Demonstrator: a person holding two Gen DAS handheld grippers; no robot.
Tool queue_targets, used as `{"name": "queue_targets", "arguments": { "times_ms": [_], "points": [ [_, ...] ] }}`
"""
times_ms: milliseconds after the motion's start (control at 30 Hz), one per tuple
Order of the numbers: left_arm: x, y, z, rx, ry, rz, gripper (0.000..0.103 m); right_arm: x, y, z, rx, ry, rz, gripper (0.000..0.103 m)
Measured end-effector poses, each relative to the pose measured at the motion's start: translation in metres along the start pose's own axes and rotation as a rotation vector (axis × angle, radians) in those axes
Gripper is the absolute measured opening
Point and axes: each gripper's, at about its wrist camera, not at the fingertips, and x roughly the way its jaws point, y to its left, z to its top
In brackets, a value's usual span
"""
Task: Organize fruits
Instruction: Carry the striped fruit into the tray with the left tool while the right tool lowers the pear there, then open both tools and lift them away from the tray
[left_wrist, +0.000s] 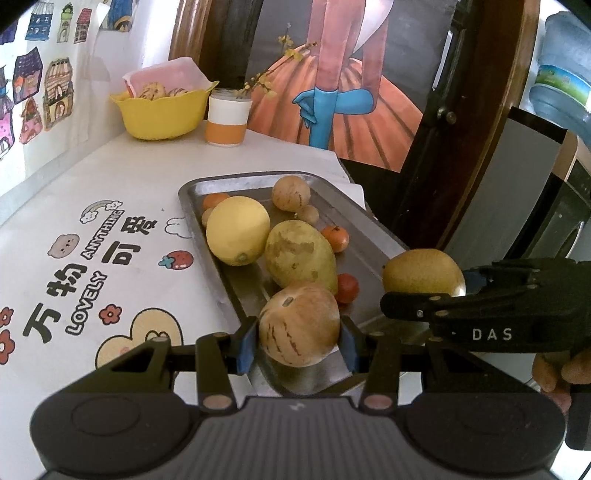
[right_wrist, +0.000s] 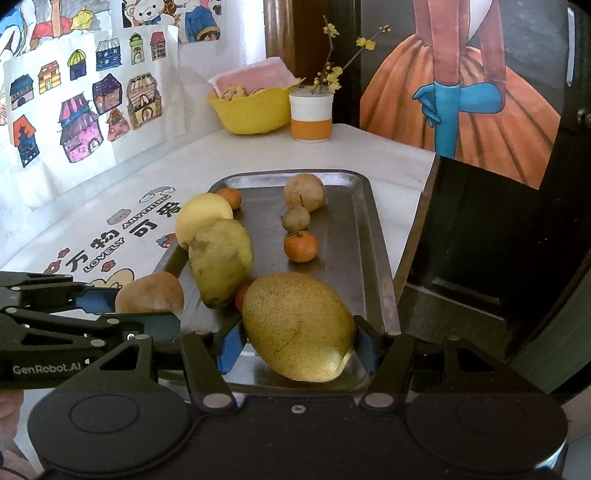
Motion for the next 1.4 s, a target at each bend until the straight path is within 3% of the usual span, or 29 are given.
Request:
{"name": "queue_targets", "arguments": {
  "times_ms": [533,733,833,1200,1400],
  "points": [
    [-0.002,0.002,-0.004,0.006,-0.018,0.004,0.051,0.005,0.01,-0.02,0.012,-0.069,-0.04,0.063],
    [-0.006,0.004,-0.002,-0.009,-0.039,0.002,0.056,0.003,0.009,-0.026,0.035,-0.106,-0.038,0.064],
    [-0.011,0.007,-0.002,-0.025,-0.053,0.005,0.061,-0.002,0.011,-0.029,0.044,-0.147,-0.043,0.074],
    [-0.043,0.031,-0.01,-0.111,-0.134,0.064,0.097,-0.03,0.022,-0.039,0.092,-0.256,-0.07,0.091],
    [-0.062,0.043,-0.017,-0.114,-0.175,0.105,0.102,-0.048,0.035,-0.047,0.101,-0.302,-0.096,0.1]
  ]
}}
